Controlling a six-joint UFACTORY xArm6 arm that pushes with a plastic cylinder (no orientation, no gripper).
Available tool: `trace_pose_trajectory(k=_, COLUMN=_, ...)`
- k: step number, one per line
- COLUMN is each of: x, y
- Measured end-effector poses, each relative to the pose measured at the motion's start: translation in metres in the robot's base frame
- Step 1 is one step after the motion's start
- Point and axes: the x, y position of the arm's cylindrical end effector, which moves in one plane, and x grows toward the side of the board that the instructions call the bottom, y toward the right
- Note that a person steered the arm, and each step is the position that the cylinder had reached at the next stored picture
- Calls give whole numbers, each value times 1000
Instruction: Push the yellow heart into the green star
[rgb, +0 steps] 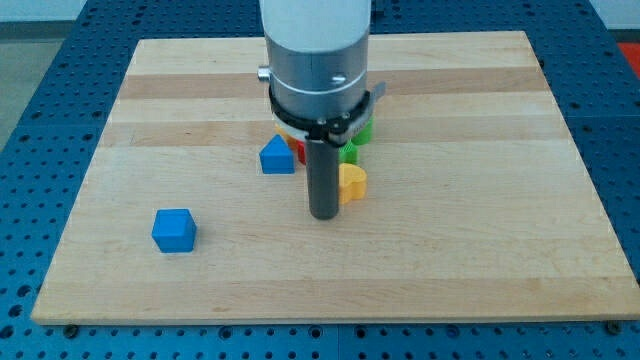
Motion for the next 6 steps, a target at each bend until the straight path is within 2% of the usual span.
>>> trace_pose_trajectory(k=1, x=25, y=41)
trace_pose_trajectory(k=2, x=23, y=71)
trace_pose_trajectory(k=5, x=-24, y=26)
trace_pose_trajectory(k=6, x=-28, y=19)
